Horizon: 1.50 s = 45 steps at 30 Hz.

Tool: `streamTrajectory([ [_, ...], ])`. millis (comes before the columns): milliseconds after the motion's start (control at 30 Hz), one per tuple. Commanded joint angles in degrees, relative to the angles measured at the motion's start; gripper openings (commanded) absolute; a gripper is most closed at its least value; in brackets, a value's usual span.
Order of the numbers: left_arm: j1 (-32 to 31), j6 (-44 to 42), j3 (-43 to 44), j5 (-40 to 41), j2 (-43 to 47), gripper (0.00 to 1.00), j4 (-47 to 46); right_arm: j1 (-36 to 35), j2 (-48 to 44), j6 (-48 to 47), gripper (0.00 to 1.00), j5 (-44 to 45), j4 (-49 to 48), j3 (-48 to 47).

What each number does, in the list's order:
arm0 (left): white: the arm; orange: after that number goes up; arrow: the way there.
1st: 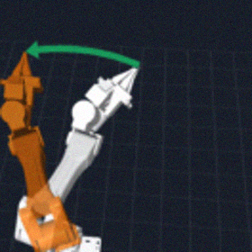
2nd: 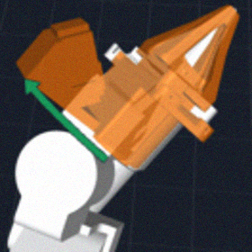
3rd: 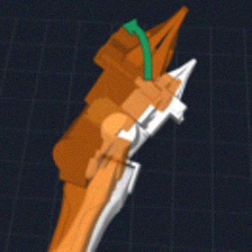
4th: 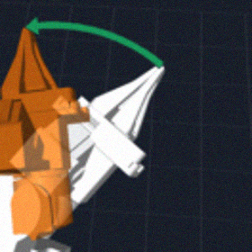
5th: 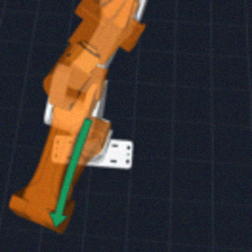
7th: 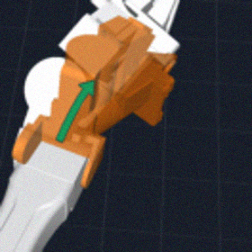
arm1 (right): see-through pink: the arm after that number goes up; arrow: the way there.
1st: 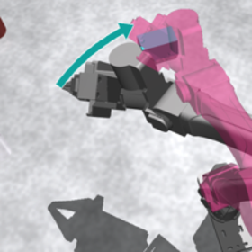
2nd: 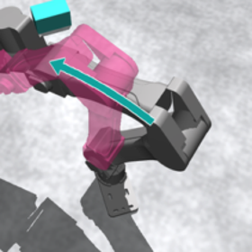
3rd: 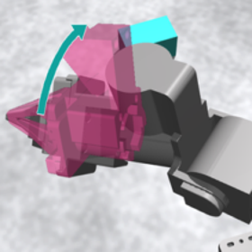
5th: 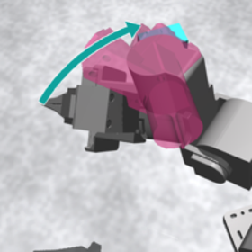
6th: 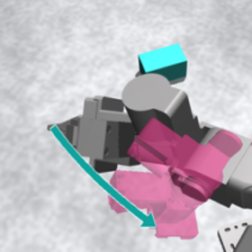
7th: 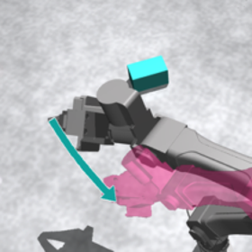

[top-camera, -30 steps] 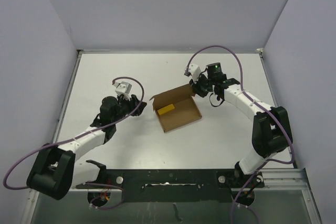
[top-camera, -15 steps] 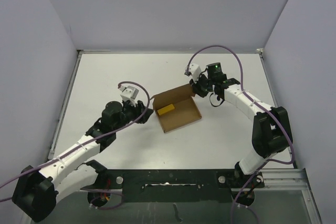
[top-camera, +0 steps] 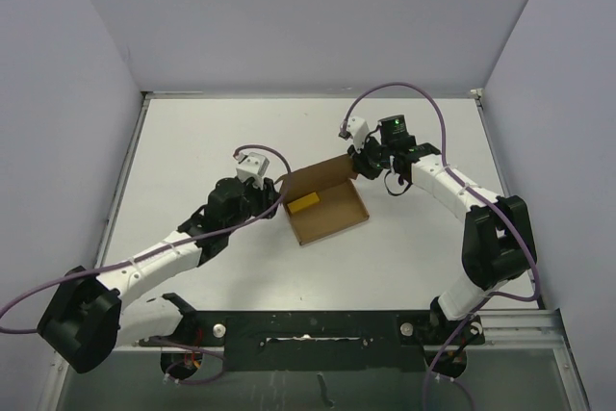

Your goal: Fold the paper box

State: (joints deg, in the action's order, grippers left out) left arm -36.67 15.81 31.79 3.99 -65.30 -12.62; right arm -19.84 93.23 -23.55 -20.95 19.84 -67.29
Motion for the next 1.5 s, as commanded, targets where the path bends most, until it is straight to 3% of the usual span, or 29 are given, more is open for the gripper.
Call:
streamTrajectory([
  [0,-0.17,0.36,2.8,1.18,-2.18,0.36,-7.01,0.41,-1.07,0.95,0.0,-1.97,-1.72,-2.76],
  [100,-0.25,0.79,2.94,1.09,-3.12,0.33,-8.3,0.41,-0.97,0.96,0.0,-2.02,-1.77,-2.72],
  [300,-0.18,1.1,3.94,1.38,-4.93,0.11,-9.2,0.42,-1.12,1.23,0.0,-2.45,-1.82,-2.67],
  [400,-0.14,1.14,4.48,1.52,-5.73,0.06,-9.31,0.47,-1.44,1.59,0.0,-2.88,-1.79,-2.59],
  [700,-0.21,-0.95,6.47,3.34,-7.88,0.05,-9.13,0.35,-1.6,2.72,0.0,-3.46,-1.73,-2.59],
  [833,-0.23,-1.84,6.7,5.08,-8.0,0.14,-8.5,0.56,-1.49,2.9,0.0,-3.36,-1.69,-2.67],
  [1133,-0.4,-4.03,6.94,6.27,-8.55,0.14,-8.51,0.6,-1.07,3.22,0.0,-3.54,-1.48,-2.85],
  [1233,-0.44,-5.26,7.55,6.3,-9.23,0.1,-8.77,0.59,-0.96,3.63,0.0,-4.38,-1.21,-2.88],
  [1300,-0.5,-5.88,7.65,6.21,-9.84,0.01,-9.25,0.59,-0.95,4.26,0.0,-5.25,-1.12,-2.94],
  [1467,-0.6,-6.79,7.77,6.36,-10.8,0.0,-10.44,0.92,-0.77,5.44,0.11,-7.45,-0.94,-2.7],
])
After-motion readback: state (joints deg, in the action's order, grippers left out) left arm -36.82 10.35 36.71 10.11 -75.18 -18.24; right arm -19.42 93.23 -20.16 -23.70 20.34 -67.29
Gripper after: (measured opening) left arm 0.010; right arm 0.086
